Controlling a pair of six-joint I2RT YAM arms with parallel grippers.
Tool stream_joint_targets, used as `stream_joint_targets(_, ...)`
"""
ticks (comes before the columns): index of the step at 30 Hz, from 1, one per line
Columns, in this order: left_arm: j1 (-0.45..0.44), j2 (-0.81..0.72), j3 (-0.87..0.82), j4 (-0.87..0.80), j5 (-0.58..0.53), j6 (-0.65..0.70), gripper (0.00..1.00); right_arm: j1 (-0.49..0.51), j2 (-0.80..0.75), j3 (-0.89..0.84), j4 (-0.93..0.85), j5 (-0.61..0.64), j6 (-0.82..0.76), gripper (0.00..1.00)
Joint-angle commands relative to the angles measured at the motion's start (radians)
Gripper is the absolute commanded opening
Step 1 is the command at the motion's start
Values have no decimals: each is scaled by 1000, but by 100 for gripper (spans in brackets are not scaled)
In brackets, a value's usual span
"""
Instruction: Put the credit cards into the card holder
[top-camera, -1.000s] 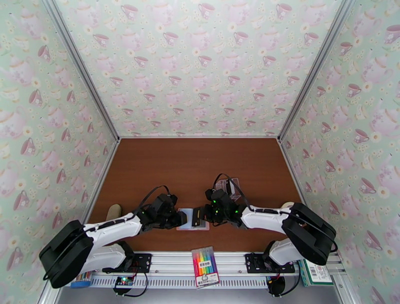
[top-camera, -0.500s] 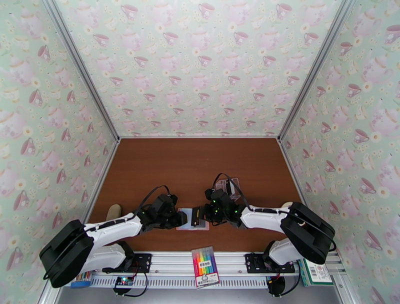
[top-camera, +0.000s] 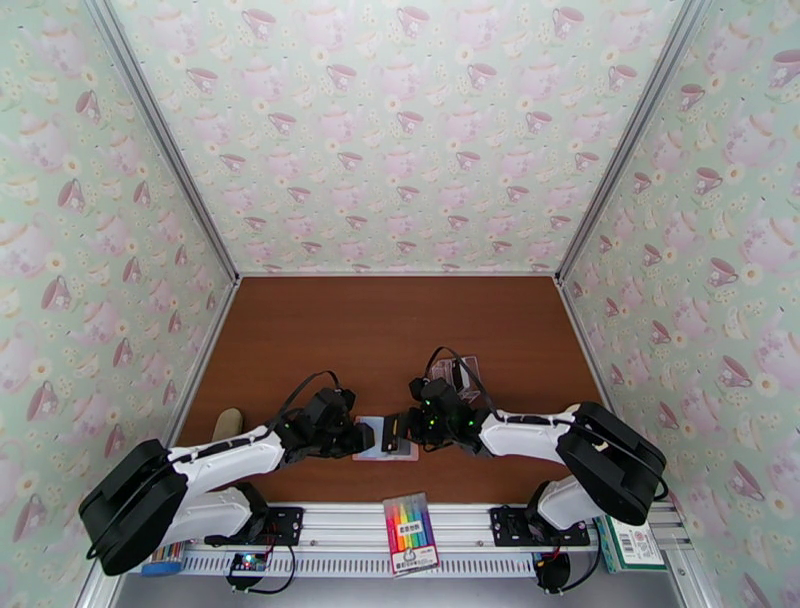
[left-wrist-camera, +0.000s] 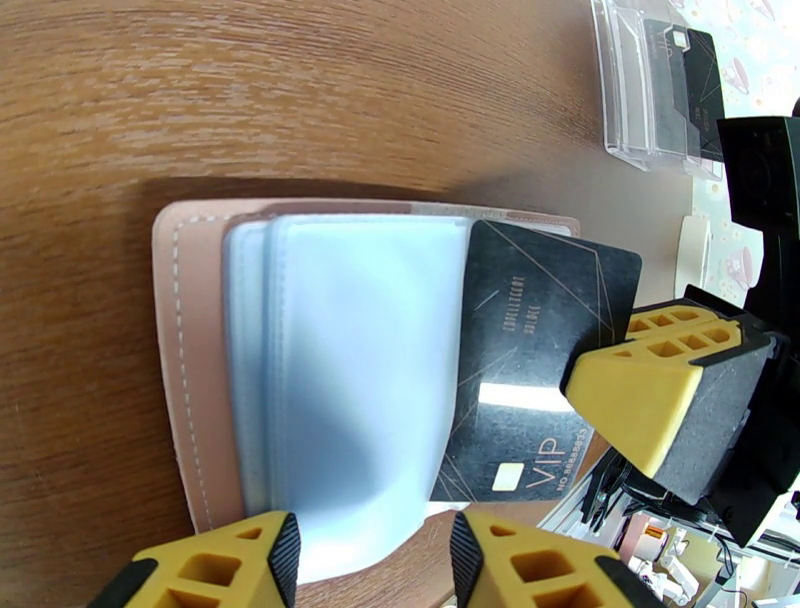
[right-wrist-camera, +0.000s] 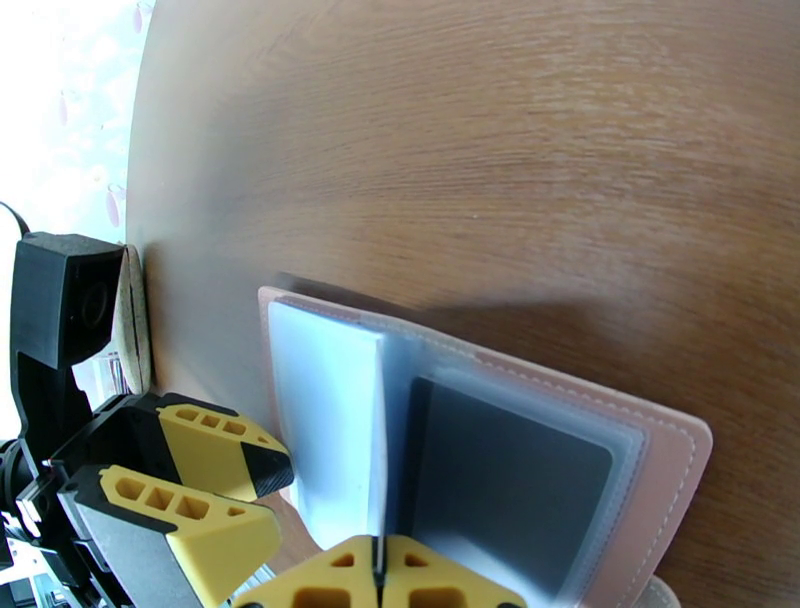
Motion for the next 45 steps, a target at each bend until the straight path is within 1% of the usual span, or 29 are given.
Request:
stream_joint_targets(1, -6, 2, 2, -8, -26, 11, 47, -3, 9, -8, -3, -4, 9, 0)
stream_joint_targets(26, -6, -1, 9, -26, -33, 16, 47, -1, 6, -23, -11, -39, 35, 0)
stream_joint_targets(45, -6, 7, 16, -31, -31, 25, 47, -2, 34, -2, -53, -36, 34, 0)
